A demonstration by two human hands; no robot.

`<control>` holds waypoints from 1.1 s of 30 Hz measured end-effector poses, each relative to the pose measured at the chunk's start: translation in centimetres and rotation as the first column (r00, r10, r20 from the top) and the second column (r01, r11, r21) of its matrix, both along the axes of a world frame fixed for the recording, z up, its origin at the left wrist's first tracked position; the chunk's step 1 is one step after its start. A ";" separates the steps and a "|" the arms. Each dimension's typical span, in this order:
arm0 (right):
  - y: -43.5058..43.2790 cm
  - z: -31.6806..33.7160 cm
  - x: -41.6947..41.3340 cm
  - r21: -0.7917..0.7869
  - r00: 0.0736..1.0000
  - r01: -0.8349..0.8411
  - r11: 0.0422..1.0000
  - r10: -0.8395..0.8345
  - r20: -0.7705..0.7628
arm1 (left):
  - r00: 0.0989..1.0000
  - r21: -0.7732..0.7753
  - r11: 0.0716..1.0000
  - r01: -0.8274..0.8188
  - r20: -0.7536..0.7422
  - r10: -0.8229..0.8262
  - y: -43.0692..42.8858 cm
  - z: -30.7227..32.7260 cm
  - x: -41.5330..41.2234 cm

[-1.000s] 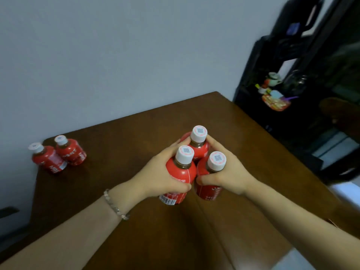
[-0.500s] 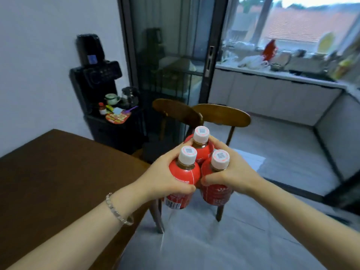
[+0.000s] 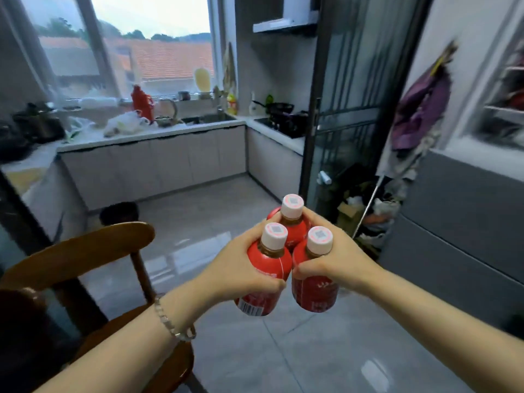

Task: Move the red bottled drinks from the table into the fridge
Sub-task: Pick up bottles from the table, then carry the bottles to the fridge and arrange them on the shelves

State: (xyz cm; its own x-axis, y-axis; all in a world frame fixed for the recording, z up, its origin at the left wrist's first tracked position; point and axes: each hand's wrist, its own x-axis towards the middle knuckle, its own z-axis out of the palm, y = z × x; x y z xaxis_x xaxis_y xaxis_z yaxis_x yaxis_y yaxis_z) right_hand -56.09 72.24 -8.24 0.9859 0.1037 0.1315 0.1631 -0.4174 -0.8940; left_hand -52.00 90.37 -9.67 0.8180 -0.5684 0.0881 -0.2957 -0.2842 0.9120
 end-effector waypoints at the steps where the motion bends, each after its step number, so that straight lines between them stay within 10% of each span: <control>1: -1.7 0.0 0.9 0.022 0.998 0.067 0.997 -0.068 0.006 | 0.997 0.015 0.997 0.074 0.007 -0.074 -1.9 0.4 1.8; 11: -22.6 1.6 4.4 0.085 0.848 0.526 0.846 -0.530 0.028 | 0.827 -0.029 0.827 0.561 0.009 -0.561 -27.6 2.4 13.2; 33: -69.6 7.0 17.3 -0.004 0.631 0.765 0.644 -0.748 0.206 | 0.615 -0.059 0.614 0.787 0.153 -0.774 -79.2 7.6 29.2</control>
